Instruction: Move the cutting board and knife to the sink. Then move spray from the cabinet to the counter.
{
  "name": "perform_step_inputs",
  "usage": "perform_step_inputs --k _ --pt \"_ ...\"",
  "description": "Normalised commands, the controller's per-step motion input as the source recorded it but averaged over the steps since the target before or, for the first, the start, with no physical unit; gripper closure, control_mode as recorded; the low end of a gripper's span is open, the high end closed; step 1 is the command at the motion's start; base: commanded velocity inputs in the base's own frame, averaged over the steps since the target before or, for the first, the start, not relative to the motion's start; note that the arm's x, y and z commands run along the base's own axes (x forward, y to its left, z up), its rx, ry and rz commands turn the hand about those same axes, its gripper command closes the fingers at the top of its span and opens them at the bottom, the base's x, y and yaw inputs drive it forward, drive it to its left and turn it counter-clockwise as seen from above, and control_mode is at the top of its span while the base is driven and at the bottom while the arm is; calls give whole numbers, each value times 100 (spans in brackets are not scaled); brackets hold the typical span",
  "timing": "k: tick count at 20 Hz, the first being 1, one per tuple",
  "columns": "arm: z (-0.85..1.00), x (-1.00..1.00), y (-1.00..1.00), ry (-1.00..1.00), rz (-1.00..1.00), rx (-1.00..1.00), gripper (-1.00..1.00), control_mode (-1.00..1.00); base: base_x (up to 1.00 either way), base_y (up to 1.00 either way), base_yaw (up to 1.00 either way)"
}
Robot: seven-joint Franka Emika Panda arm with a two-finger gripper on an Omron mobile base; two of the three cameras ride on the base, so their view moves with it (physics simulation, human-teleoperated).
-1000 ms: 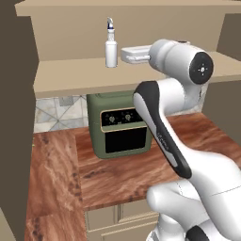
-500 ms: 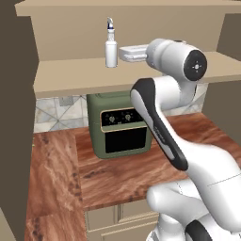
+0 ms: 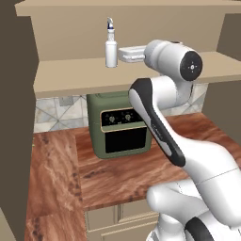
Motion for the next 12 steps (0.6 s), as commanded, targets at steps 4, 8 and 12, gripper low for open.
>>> perform_step_inputs --k 4,8,12 --pt "-1 14 0 0 0 0 -100 -100 0 0 0" --pt "-3 27 0 0 0 0 -100 -100 0 0 0" --pt "-7 30 0 1 0 0 -100 -100 0 0 0"
